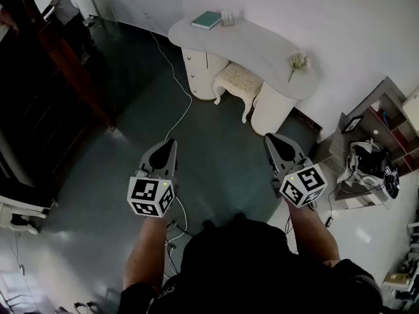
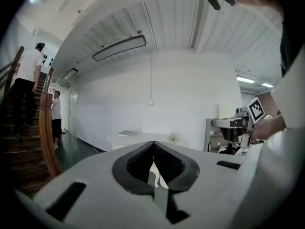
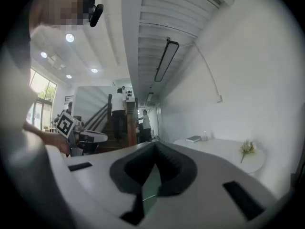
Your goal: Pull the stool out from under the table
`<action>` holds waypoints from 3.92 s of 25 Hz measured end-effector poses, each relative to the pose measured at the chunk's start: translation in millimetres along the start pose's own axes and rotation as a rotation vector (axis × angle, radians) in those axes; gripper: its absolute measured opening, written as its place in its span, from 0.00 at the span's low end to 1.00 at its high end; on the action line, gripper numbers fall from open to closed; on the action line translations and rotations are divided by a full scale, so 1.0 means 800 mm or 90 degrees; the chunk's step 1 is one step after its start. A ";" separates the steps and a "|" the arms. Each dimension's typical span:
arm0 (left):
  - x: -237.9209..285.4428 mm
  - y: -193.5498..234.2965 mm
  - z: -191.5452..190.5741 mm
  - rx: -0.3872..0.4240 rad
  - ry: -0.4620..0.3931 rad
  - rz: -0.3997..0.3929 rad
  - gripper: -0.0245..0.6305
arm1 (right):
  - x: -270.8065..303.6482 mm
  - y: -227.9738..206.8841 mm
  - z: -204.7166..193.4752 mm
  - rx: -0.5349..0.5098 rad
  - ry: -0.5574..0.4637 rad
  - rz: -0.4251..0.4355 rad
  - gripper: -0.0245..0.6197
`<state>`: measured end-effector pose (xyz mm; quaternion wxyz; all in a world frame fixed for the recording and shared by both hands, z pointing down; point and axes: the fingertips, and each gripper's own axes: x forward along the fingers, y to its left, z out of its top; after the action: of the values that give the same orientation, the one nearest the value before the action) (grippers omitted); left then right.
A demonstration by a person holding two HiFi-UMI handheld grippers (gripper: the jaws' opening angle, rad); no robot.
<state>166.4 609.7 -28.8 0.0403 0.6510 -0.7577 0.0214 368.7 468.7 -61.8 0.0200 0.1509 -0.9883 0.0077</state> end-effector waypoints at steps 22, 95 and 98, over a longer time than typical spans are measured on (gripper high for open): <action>0.042 -0.105 0.015 -0.026 -0.015 -0.021 0.15 | -0.037 -0.036 -0.012 -0.049 0.010 0.080 0.04; 0.717 0.351 -0.115 0.047 0.145 -0.392 0.05 | 0.649 -0.315 -0.194 0.141 0.235 -0.209 0.05; 0.740 0.357 -0.147 0.078 0.160 -0.459 0.05 | 0.647 -0.317 -0.217 0.165 0.247 -0.264 0.05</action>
<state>-200.5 79.8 146.8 0.0987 0.8691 -0.4667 0.1306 -43.1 76.1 135.7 0.1901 0.3460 -0.9051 0.1581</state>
